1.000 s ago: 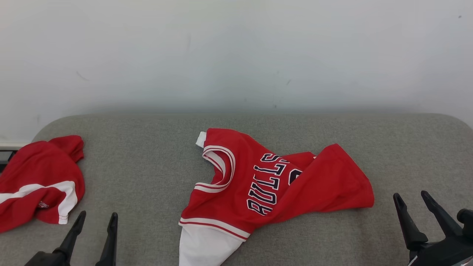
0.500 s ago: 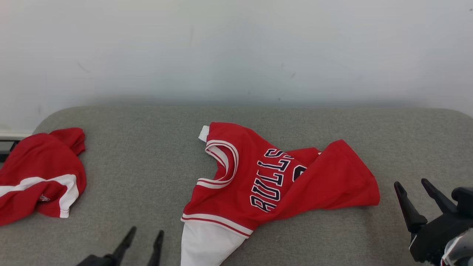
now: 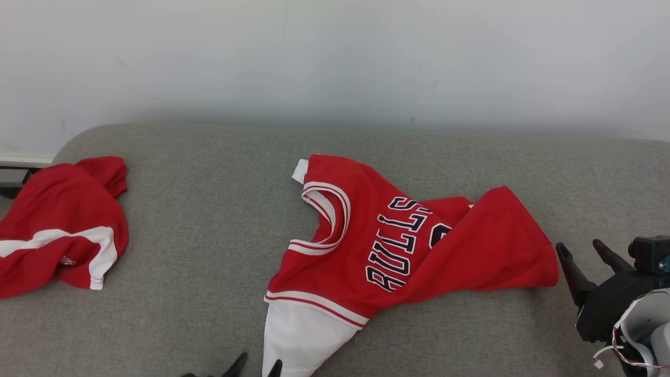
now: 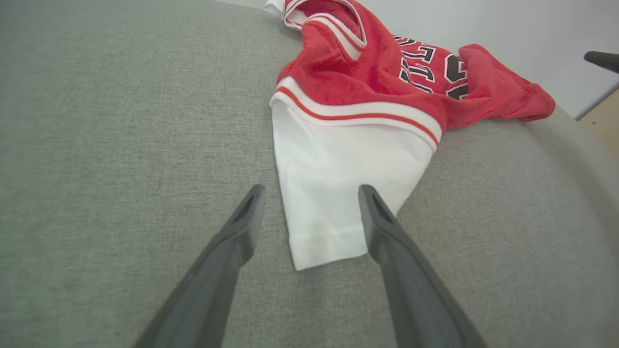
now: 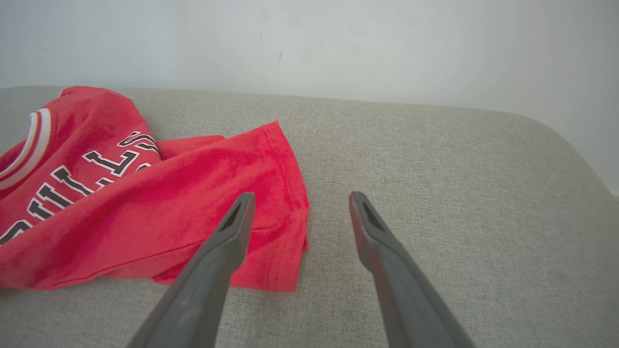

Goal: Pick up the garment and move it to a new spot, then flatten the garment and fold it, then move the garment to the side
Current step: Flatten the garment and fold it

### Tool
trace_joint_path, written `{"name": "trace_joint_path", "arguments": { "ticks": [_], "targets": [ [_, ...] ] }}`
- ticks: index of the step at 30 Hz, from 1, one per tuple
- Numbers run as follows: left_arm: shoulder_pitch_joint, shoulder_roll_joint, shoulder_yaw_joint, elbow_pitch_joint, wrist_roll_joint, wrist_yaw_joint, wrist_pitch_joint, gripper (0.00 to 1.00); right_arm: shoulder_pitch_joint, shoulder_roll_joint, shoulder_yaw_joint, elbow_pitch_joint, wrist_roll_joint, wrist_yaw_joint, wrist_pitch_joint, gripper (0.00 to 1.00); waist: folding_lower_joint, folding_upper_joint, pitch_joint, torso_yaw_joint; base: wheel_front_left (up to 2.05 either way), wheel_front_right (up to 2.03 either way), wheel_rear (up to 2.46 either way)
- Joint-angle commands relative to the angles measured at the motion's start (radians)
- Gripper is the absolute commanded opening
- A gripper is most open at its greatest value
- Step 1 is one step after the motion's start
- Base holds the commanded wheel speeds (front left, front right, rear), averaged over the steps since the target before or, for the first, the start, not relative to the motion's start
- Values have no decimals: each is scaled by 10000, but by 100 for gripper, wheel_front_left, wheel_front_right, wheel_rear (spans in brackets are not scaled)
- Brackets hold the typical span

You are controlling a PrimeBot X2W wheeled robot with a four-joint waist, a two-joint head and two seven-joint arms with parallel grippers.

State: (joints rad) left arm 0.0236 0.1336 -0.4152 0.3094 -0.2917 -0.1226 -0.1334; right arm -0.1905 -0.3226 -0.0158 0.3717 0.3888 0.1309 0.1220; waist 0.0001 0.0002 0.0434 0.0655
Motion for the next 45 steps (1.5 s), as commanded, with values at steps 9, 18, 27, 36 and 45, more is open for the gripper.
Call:
{"name": "trace_joint_path", "arguments": {
  "ticks": [9,18,27,36,45],
  "targets": [
    [-394,-50,-677,808,24,-30,151,100,-806,-176,613,1495,254,-4,-464,100,-1,-2,238,119,0,0,0],
    [-701,-139,-794,1327,-39,30,50,100,-1800,-118,1364,2898,351,-4,-711,100,-1,-2,397,121,0,0,0],
    [-958,-206,-1044,1582,-197,-9,49,100,-2817,64,2047,4633,789,-4,-1021,100,-1,-2,551,350,0,0,0],
    [-1055,-246,-1291,1712,-503,-47,104,0,-3230,53,2693,5535,1295,-4,-1464,0,-1,-2,521,371,0,0,0],
    [-1188,-178,-1390,1487,-665,-52,-295,0,-3402,3,3350,5591,1855,-4,-2238,0,-1,-2,324,272,0,0,0]
  ]
}}
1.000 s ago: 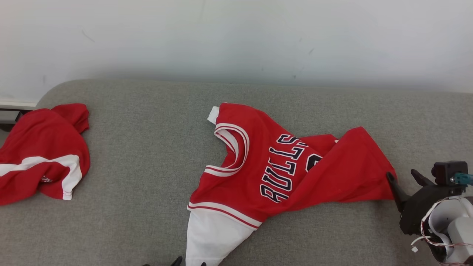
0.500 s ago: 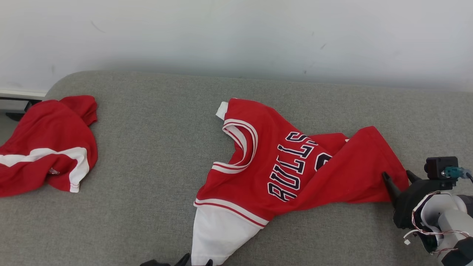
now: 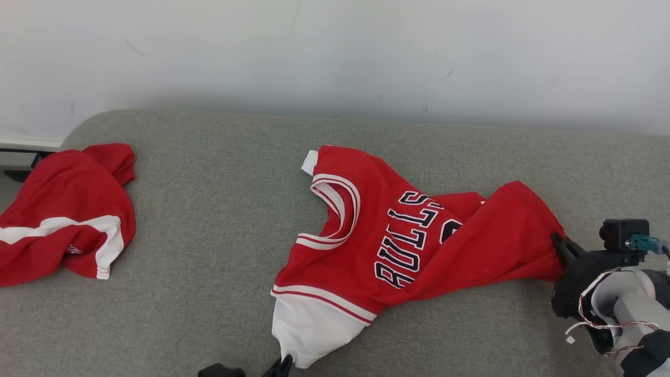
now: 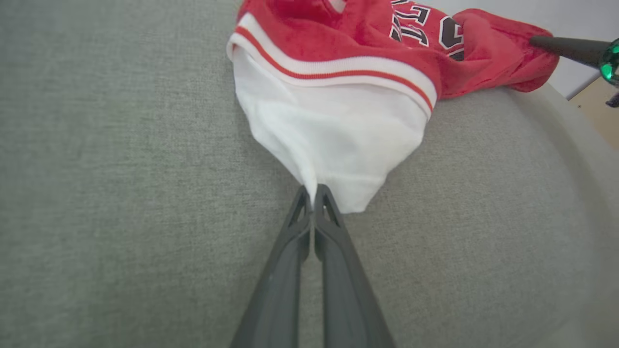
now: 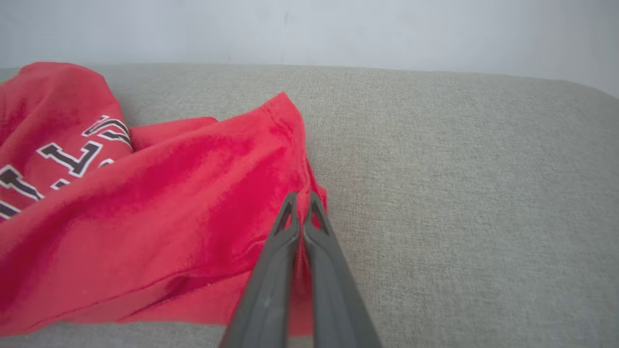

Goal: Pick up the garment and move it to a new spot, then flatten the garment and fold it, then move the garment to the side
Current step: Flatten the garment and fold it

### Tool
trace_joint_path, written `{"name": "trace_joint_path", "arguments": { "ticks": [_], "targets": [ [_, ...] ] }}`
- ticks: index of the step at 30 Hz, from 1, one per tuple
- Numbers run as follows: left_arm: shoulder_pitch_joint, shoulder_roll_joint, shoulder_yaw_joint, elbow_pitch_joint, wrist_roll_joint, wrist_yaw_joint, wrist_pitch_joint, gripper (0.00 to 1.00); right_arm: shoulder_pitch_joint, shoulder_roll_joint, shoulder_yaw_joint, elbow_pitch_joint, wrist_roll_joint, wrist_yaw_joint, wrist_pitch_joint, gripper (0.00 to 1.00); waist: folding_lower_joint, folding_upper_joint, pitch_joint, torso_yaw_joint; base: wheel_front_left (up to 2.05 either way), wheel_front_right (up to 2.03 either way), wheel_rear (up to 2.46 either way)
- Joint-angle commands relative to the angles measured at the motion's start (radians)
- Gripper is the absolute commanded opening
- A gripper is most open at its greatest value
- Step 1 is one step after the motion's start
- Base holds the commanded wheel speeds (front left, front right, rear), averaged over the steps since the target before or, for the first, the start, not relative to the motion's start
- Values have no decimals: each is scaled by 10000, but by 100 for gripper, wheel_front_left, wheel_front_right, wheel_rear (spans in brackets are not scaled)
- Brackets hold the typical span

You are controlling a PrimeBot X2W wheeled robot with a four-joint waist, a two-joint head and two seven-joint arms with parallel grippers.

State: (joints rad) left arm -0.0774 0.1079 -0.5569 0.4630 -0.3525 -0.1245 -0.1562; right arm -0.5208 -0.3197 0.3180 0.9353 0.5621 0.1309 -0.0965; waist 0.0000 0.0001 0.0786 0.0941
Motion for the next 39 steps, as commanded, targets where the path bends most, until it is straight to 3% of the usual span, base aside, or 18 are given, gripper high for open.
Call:
{"name": "trace_joint_path", "arguments": {
  "ticks": [1,11,20,28,32,36,39],
  "targets": [
    [-180,104,67,-131,-81,-13,-133,0,-104,36,47,-166,343,-4,-133,0,0,-1,-61,-24,0,0,0],
    [-902,675,265,-1477,-61,-2,1,0,-177,-400,739,-1572,1943,-4,-280,0,0,-1,-305,-149,0,0,0],
    [-3049,1831,52,-2712,-616,-66,1128,0,-1078,-1049,1235,-3360,4044,-4,378,0,0,-1,-31,-535,0,0,0],
    [-6737,2952,-825,-2706,-2821,-42,1745,0,-3490,-1465,1547,-3420,4726,-4,1095,0,0,-1,1139,-842,0,0,0],
    [-8882,2965,-757,-2165,-4719,-39,1948,0,-5124,-1389,1581,-2904,5148,-4,1597,0,0,-1,2005,-1030,0,0,0],
    [-11241,3158,-1068,-1270,-5284,-39,2207,0,-6964,-1322,1589,-2209,5337,-4,1897,0,0,-1,2945,-1155,0,0,0],
    [-12963,3002,-1254,-454,-5675,-40,2374,0,-8329,-1244,1343,-1503,5515,-4,1982,0,0,-1,3644,-1210,0,0,0]
  ]
}}
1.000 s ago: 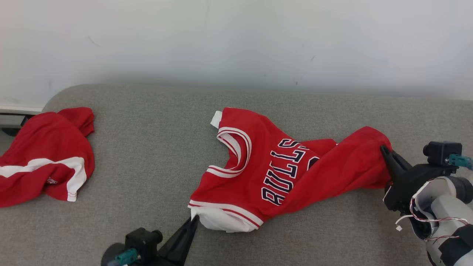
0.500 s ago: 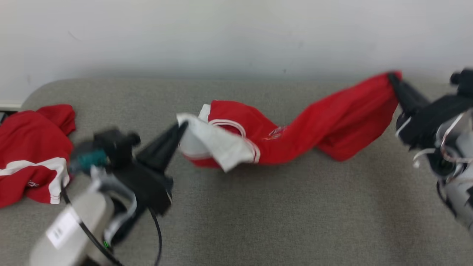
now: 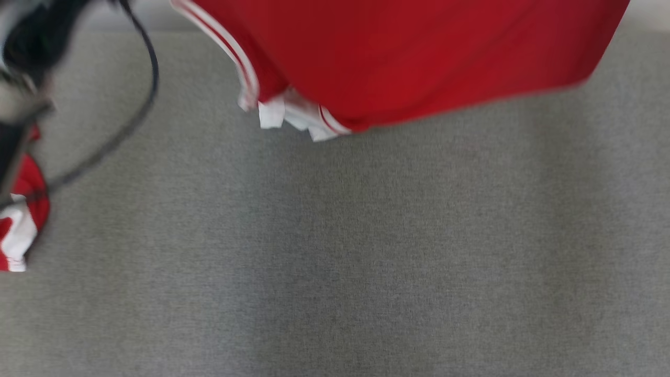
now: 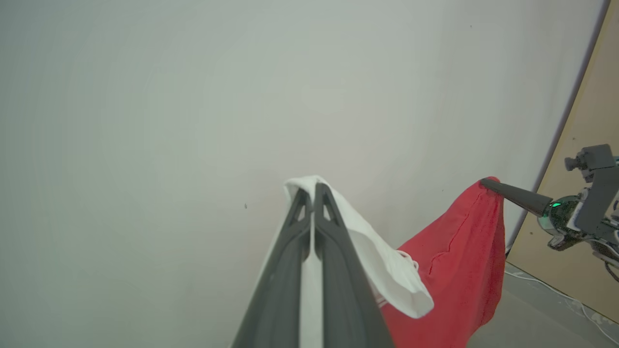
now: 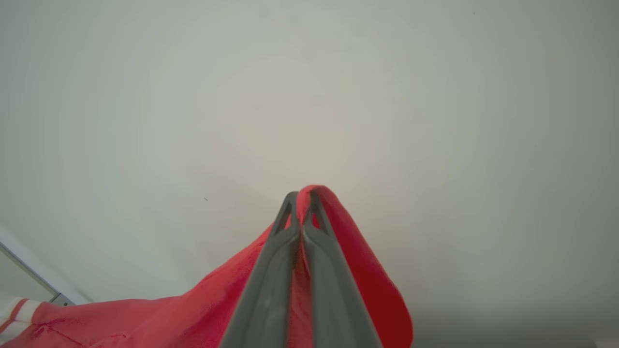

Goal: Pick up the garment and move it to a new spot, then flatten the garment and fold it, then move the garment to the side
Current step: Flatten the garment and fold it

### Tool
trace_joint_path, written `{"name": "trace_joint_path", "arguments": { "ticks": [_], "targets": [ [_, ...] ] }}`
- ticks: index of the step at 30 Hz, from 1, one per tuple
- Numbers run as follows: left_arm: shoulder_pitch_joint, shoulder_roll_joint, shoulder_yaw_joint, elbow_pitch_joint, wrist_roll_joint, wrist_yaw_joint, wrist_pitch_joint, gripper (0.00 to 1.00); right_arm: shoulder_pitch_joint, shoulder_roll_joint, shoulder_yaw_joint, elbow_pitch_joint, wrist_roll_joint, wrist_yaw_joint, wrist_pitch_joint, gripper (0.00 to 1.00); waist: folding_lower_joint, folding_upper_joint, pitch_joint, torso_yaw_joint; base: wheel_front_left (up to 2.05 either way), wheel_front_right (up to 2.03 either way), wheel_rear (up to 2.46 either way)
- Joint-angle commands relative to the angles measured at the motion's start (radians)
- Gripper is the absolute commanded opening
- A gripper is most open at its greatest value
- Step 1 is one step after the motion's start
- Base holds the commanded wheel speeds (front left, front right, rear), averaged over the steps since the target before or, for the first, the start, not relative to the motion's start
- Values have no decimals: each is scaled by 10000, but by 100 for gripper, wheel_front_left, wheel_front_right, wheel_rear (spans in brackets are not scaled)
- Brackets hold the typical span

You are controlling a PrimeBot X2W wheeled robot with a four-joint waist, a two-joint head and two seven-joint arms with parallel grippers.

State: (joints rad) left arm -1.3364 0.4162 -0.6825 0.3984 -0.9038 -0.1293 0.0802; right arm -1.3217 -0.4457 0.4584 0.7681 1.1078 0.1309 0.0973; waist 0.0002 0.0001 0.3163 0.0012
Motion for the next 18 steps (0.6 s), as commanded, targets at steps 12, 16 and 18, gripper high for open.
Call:
{"name": "trace_joint_path", "arguments": {
  "ticks": [12,16,18],
  "targets": [
    [-5918,-1497,710,5072,-169,63,-1305,0,-4821,494,-53,2996,-980,-4,-1679,0,-2,-1,3114,-507,0,0,0],
    [-6751,-1862,718,5520,-150,21,-1804,0,-5438,539,-3,3283,-1133,-4,-2204,0,-2,-1,3398,-451,0,0,0],
    [-7160,-2020,521,5745,94,5,-2214,0,-5737,481,13,3302,-1232,-4,-2720,0,-2,-1,3544,-371,0,0,0]
  ]
}}
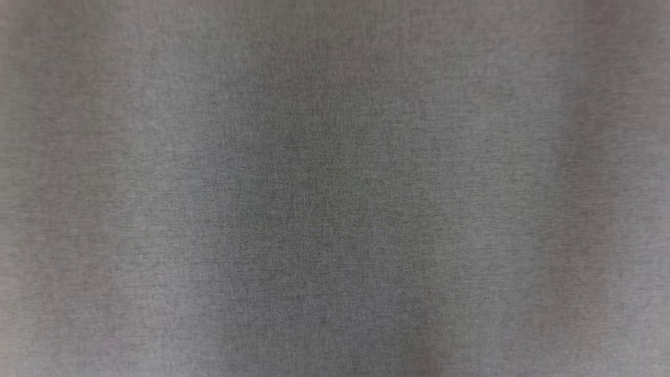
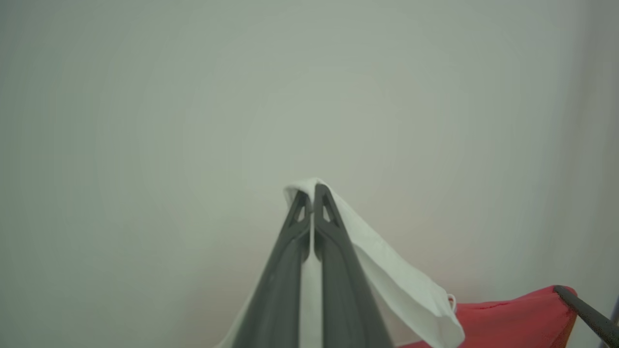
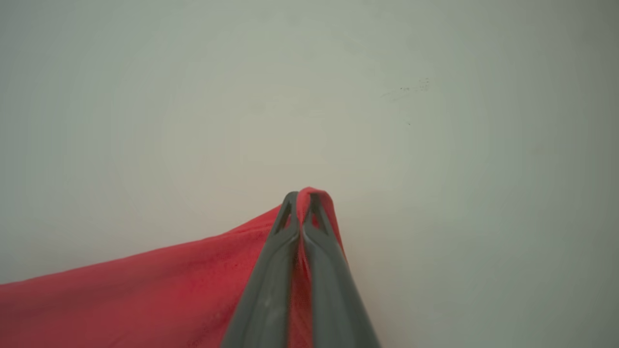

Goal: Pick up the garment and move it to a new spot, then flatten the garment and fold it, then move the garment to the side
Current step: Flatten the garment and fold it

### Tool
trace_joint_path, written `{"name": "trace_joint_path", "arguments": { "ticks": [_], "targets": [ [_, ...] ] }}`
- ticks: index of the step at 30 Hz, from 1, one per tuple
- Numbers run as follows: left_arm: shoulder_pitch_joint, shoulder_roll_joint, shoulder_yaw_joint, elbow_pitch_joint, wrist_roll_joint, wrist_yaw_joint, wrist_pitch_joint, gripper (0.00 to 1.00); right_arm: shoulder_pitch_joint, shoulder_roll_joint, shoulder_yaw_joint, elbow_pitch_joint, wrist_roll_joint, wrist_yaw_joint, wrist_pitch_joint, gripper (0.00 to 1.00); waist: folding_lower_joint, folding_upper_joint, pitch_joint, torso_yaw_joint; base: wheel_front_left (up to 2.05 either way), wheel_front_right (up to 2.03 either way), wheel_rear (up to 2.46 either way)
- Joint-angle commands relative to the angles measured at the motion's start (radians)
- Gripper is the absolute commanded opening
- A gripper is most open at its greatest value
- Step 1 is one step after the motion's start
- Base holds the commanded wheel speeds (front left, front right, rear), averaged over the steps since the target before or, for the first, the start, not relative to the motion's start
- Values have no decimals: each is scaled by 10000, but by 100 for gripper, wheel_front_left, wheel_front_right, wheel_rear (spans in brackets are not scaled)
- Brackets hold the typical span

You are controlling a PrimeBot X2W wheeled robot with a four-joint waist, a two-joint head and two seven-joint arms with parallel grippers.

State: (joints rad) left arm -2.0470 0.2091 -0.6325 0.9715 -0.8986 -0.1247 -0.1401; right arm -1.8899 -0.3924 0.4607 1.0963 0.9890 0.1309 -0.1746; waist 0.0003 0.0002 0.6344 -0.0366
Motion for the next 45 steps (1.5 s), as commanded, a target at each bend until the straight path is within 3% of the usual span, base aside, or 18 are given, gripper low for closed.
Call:
{"name": "trace_joint_path", "arguments": {
  "ticks": [1,5,13,19,29,32,38,45],
  "targets": [
    [-227,-37,7,111,9,-50,-256,0,-181,-85,-18,62,-66,-4,-220,0,-3,-2,424,39,0,0,0],
    [-516,-424,-152,188,-70,-66,-794,0,-362,-110,134,-184,-200,-4,-677,0,-3,-2,637,136,0,0,0],
    [681,-518,-758,-843,-1087,-71,-1148,0,902,-301,1010,-1527,270,-4,-835,0,-3,-2,576,270,0,0,0],
    [2924,284,-1287,-2278,-1671,-48,-1256,0,3258,-808,1834,-3356,1441,-4,-891,0,-3,-2,-277,217,0,0,0],
    [7718,1498,114,-5289,-2028,34,-1256,0,7345,-2264,2960,-6079,3286,-4,-817,0,-3,-2,-2312,81,0,0,0],
    [9454,1664,493,-6452,-1812,377,-1257,0,8305,-2505,3210,-6722,3612,-4,-827,0,-3,-2,-2899,12,0,0,0],
    [12986,1652,886,-8834,-959,1562,-1256,0,10478,-3280,3350,-7864,3927,-4,-892,0,-3,-2,-3848,198,0,0,0],
    [15980,1341,1259,-10343,-723,2292,-1257,0,12745,-3801,2789,-8686,4172,-4,-903,0,-3,-2,-4618,373,0,0,0]
  ]
}}
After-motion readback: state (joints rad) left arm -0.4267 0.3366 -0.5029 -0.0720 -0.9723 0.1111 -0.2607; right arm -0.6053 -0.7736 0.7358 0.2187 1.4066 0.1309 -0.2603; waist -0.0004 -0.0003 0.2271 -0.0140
